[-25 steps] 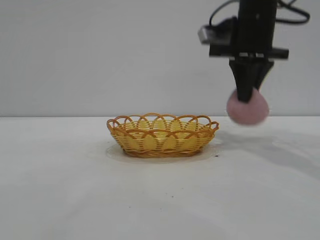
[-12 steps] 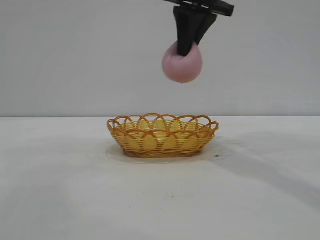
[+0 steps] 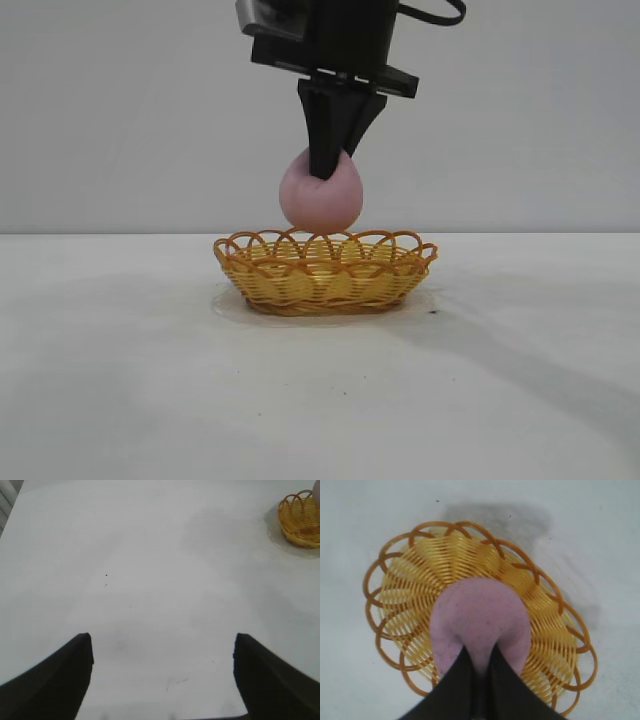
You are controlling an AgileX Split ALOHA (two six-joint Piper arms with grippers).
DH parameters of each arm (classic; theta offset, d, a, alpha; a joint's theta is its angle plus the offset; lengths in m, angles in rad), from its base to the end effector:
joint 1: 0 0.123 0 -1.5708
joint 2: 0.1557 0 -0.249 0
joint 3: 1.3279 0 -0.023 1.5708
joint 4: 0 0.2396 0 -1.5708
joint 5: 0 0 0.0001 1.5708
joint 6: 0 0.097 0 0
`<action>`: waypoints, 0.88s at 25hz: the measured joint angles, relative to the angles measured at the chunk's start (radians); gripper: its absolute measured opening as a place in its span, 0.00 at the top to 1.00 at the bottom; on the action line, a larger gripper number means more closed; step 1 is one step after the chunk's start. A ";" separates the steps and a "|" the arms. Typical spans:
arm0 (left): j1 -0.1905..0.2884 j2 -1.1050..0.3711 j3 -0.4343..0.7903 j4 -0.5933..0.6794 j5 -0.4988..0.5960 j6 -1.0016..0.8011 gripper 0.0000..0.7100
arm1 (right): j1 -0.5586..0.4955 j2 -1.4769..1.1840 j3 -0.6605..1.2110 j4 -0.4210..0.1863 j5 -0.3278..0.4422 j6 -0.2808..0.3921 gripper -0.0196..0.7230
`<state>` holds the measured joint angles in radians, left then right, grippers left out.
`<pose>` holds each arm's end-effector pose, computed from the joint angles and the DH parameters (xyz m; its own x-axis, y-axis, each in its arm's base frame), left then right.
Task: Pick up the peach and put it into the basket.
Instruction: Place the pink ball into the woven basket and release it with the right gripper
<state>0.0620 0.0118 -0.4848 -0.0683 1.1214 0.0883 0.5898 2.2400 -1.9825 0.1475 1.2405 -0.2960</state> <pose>0.0275 -0.0043 0.2598 -0.5301 0.0256 -0.8476 0.0212 0.9996 0.0170 0.3569 0.2551 0.1792 -0.6552 -0.7308 -0.1913 -0.7533 0.6510 0.0931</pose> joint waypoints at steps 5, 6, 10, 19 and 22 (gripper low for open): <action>0.000 0.000 0.000 0.000 0.000 0.000 0.27 | 0.000 0.025 0.000 0.000 -0.002 0.000 0.97; 0.000 0.000 0.000 0.000 0.000 0.000 0.27 | 0.000 0.030 0.000 0.000 -0.002 0.000 0.97; 0.000 0.000 0.000 0.000 0.000 0.000 0.27 | 0.000 0.037 0.013 0.000 -0.008 0.000 0.97; 0.000 0.000 0.000 0.000 0.000 0.000 0.27 | 0.000 0.045 0.029 -0.013 -0.008 0.008 0.56; 0.000 0.000 0.000 0.000 0.000 0.000 0.27 | 0.000 0.045 0.029 -0.041 -0.008 0.023 0.42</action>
<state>0.0620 0.0114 -0.4848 -0.0683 1.1214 0.0883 0.5898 2.2845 -1.9536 0.1062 1.2329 -0.2731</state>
